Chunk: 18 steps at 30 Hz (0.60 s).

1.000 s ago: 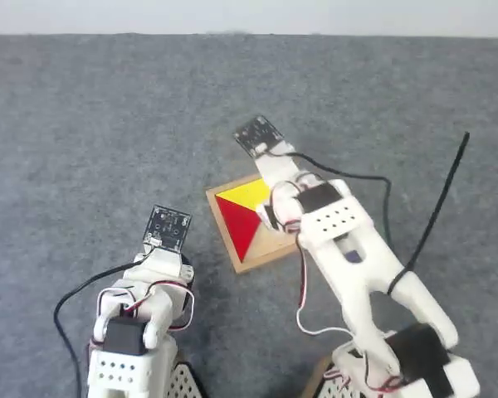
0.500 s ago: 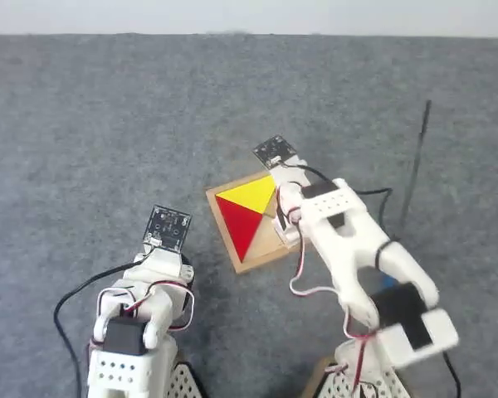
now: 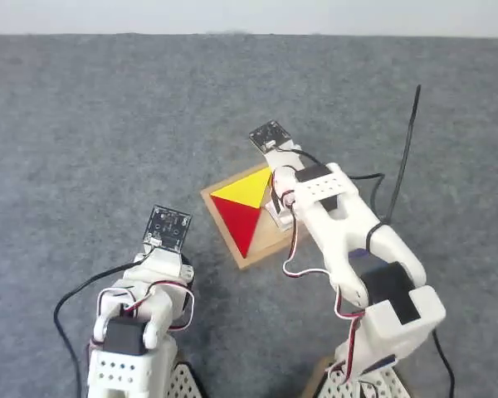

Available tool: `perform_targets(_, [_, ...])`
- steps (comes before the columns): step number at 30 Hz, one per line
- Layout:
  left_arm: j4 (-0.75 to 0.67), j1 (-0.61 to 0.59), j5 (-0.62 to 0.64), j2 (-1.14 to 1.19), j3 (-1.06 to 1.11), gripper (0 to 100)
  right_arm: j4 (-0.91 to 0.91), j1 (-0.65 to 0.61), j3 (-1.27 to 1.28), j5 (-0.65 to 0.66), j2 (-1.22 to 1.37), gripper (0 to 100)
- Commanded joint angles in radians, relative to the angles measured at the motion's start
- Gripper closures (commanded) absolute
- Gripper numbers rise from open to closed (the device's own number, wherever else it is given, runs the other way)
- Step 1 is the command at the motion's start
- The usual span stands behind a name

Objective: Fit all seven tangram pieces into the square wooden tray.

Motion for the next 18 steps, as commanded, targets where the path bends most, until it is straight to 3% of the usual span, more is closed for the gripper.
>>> perform_targets(1, [0.003,-0.002,-0.002,-0.015,-0.01,98,-0.008,0.012,-0.055,0.009,-0.039,98.2])
perform_targets(11, [0.003,-0.002,-0.002,-0.015,-0.01,98,0.128,0.039,0.057,0.009,-0.278,97.8])
perform_targets(18, [0.003,-0.002,-0.002,-0.015,-0.01,98,0.188,0.2,0.109,0.011,-0.377,97.7])
